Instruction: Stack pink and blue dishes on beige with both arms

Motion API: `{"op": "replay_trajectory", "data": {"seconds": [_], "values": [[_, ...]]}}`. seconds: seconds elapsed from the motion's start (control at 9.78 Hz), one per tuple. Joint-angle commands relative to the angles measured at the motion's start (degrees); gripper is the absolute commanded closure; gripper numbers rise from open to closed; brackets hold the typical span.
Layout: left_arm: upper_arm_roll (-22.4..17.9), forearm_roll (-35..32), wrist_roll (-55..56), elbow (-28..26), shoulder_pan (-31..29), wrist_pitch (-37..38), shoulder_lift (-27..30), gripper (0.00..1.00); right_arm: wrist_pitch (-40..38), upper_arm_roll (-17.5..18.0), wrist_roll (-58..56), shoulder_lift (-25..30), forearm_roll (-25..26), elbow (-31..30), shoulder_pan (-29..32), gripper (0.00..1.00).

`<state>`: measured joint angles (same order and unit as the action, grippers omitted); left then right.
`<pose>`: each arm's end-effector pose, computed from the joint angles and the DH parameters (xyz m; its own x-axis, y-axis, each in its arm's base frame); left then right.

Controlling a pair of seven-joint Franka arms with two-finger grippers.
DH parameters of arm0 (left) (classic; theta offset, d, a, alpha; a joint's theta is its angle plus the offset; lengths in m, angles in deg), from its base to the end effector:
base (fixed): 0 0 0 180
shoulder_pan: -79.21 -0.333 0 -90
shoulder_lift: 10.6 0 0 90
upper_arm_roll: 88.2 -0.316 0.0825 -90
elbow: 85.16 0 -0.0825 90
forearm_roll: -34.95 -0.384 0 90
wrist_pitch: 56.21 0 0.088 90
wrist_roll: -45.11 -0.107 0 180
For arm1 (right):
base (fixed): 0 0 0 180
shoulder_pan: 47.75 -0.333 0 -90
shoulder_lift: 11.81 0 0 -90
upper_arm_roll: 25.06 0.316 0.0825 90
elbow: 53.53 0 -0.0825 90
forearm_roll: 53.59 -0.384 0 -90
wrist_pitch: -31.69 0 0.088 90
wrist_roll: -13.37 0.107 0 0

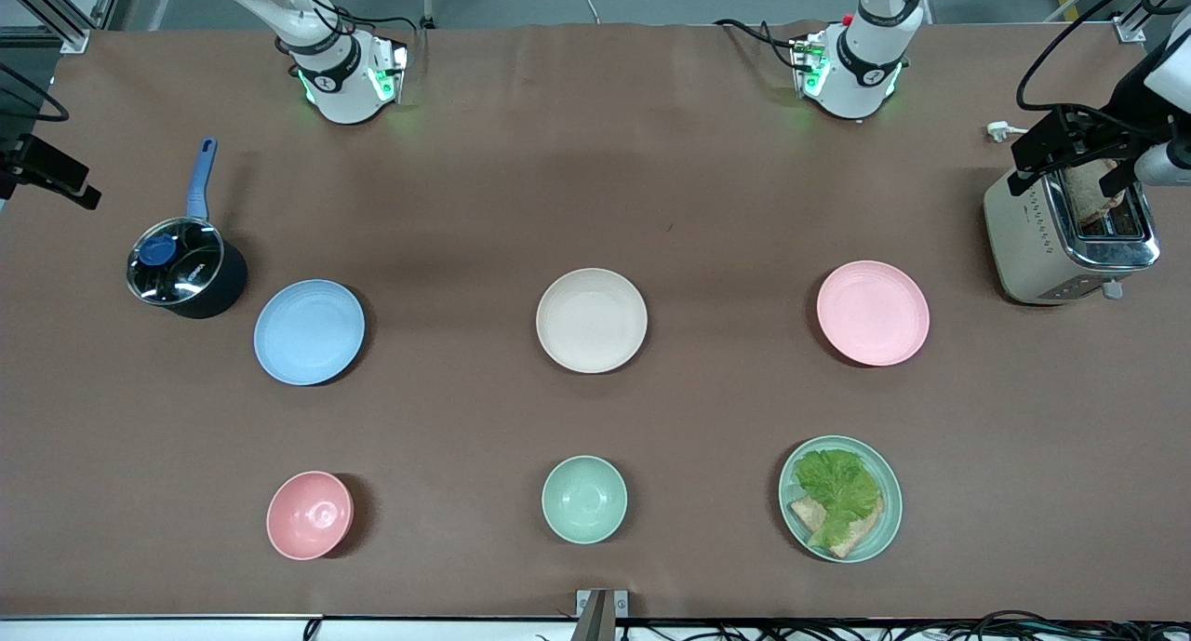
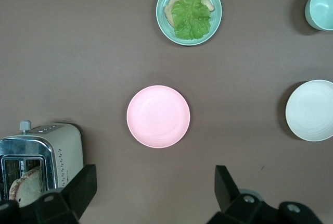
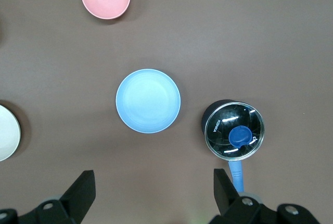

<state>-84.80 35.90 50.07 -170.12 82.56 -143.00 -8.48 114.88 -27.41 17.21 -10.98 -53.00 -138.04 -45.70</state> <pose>0.5326 -0.0657 0.6808 0.9972 -0.0320 0.0673 -0.0334 -0.9992 0.0202 0.5359 -0.0426 0.6667 0.9895 -0.1445 -0.0079 -0.1444 -0.9895 0.0102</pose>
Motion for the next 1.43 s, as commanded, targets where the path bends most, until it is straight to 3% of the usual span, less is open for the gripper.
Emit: {"op": "replay_trajectory", "data": {"seconds": [0.0, 0.41, 0.72, 0.92, 1.12, 1.23, 1.33], "values": [[-0.1, -1.1, 0.2, -1.1, 0.4, 0.7, -0.5, 0.0, -1.4, 0.4, -0.1, -0.5, -1.4, 1.0, 1.0, 0.0], [-0.4, -0.7, -0.2, -0.8, 0.4, 0.5, -0.9, 0.0, -1.1, 0.2, -0.8, -3.0, -0.6, 1.0, 0.3, 0.0], [-4.4, 0.9, -1.5, -4.5, 0.1, -3.0, -3.1, 0.0, 1.7, 0.2, -1.4, -7.2, -1.5, -2.3, 1.0, 0.0], [-10.3, 6.9, -8.3, -13.4, 0.2, -12.0, -3.4, 0.0, 11.8, -0.1, -7.0, -8.1, -1.8, -12.1, 3.4, 0.0], [-12.6, 8.5, -16.1, -26.4, 0.0, -29.6, -4.6, 0.0, 23.2, -1.5, -17.7, -9.0, -8.6, -22.6, 7.0, 0.0], [-13.1, 8.5, -18.5, -30.0, -0.4, -34.3, -6.8, 0.0, 26.6, -2.6, -20.6, -11.0, -9.9, -24.8, 7.7, 0.0], [-13.1, 8.5, -18.8, -34.1, -0.7, -39.9, -8.2, 0.0, 28.7, -2.7, -24.0, -14.2, -14.7, -26.1, 9.8, 0.0]]}}
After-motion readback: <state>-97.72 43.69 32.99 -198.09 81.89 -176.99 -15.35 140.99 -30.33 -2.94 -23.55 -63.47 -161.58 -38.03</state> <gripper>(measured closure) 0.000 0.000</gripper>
